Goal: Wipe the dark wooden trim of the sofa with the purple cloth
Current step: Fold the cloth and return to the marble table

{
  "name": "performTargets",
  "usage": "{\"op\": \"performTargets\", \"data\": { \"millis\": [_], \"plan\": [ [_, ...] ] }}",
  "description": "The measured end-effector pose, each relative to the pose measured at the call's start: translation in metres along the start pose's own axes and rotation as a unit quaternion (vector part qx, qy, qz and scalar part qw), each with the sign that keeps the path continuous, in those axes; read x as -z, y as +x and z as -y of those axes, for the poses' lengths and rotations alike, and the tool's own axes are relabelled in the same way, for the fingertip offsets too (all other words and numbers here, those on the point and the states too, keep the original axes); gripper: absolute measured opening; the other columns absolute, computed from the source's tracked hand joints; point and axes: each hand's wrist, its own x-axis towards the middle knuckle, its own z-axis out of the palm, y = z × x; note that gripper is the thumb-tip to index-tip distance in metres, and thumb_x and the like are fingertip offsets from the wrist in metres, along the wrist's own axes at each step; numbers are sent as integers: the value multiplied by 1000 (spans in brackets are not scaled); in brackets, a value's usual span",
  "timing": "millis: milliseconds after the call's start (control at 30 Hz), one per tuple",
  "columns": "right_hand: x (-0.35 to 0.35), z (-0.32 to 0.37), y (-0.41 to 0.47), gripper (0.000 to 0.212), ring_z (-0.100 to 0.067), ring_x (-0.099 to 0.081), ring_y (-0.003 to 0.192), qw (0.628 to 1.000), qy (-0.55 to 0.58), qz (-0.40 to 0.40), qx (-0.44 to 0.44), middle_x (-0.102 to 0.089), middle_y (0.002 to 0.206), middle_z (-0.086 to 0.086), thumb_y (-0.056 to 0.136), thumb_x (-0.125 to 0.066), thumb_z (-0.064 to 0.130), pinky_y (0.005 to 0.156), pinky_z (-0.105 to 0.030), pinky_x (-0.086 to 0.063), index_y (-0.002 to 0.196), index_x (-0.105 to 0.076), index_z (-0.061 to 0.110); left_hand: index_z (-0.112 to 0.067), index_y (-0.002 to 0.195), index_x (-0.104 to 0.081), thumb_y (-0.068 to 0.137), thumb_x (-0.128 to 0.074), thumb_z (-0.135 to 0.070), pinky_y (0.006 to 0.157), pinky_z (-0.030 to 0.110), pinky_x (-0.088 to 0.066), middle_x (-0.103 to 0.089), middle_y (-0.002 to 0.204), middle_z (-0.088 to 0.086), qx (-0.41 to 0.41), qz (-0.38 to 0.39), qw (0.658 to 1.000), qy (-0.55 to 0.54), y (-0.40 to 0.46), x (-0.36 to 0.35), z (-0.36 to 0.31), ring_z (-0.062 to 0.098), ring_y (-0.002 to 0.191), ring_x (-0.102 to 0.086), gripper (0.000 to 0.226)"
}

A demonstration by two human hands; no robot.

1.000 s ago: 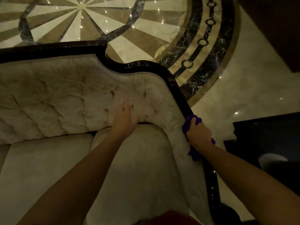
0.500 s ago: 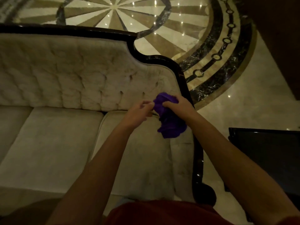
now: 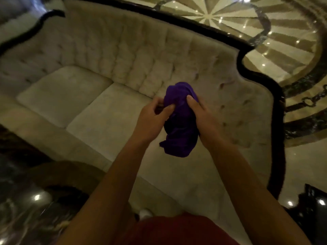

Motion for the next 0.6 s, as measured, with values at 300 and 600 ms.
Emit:
{"op": "performTargets", "data": {
  "millis": [300, 600],
  "plan": [
    [-154, -21, -12, 32, -3, -74, 103, 989, -90, 114, 40, -76, 112, 14, 100, -66, 40, 83, -28, -63, 132, -62, 38, -34, 100, -63, 104, -60, -24, 85, 35, -65, -74, 104, 8, -17, -254, 965, -65, -54, 169, 21, 21, 98, -75, 11],
    [-255, -29, -11, 13, -7, -77, 90, 975, -102, 194, 43, -79, 98, 11, 103, -61, 30, 71, -21, -61, 106, -72, 36, -52, 109, -61, 103, -59, -38, 94, 35, -56, -73, 109, -13, 34, -404, 912, -64, -91, 276, 49, 8, 107, -69, 16]
  ]
}}
